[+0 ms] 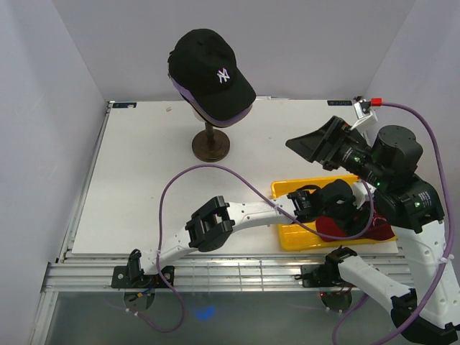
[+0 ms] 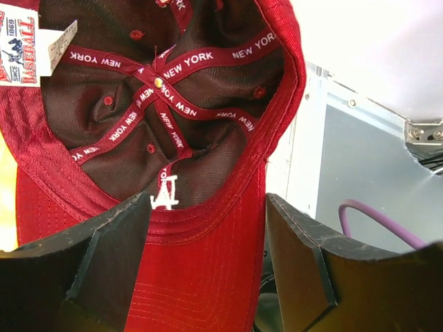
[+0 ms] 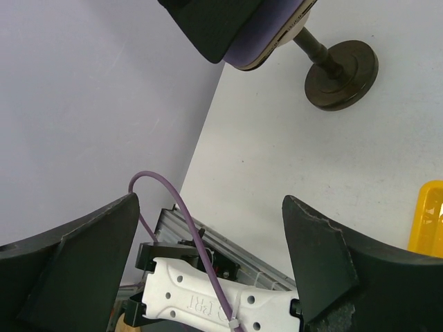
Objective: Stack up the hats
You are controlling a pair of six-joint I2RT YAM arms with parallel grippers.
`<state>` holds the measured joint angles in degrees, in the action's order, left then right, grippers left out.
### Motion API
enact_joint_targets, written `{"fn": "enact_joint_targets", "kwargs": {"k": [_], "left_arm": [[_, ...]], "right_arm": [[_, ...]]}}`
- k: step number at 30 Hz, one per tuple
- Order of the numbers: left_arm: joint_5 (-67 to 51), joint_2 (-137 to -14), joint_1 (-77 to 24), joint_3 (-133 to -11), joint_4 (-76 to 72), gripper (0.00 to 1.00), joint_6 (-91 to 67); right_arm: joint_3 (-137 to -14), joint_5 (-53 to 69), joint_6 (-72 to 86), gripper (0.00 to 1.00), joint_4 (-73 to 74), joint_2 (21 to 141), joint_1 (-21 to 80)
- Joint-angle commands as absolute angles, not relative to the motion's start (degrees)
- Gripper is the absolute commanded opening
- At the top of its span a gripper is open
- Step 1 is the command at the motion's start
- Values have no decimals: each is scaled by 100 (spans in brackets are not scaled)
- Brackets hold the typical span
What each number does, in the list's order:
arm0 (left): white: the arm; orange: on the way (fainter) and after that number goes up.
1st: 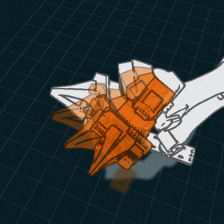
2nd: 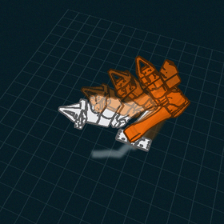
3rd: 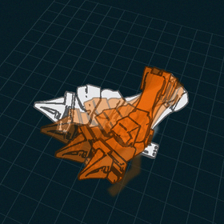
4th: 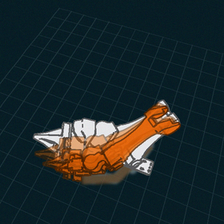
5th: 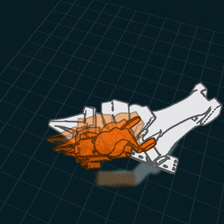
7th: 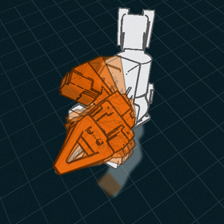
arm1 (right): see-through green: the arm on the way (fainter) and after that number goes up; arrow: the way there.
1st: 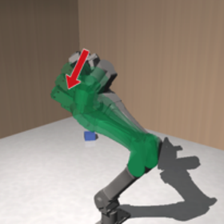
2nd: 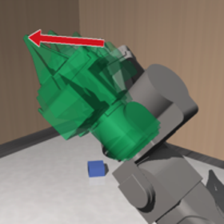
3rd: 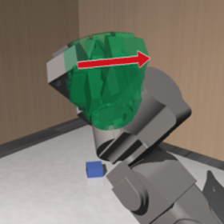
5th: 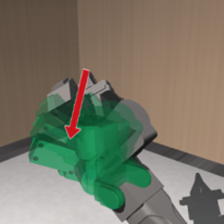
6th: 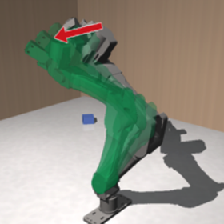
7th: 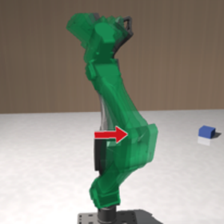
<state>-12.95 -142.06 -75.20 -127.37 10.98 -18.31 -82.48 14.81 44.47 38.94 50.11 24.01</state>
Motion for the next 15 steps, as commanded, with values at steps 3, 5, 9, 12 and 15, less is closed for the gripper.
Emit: {"fn": "enact_joint_targets", "kwargs": {"k": [3,5,9,12,15], "left_arm": [[-1266,-14097,-7515,-12911,1090,76,-1890],[-1222,-14185,-7523,-13068,1186,74,-1872],[-968,-14221,-7523,-13069,1239,65,-1811],[-669,-14203,-7523,-13052,1283,51,-1749],[-466,-14186,-7523,-13052,1345,43,-1670]], "right_arm": [[-8139,1643,4342,89,3411,4975,2391],[-8112,1652,4350,89,3375,4966,2391],[-8139,1635,4316,89,3384,4975,2391],[-8191,1608,4307,89,3410,4966,2391],[-8235,1617,4315,89,3401,4992,2391]]}}
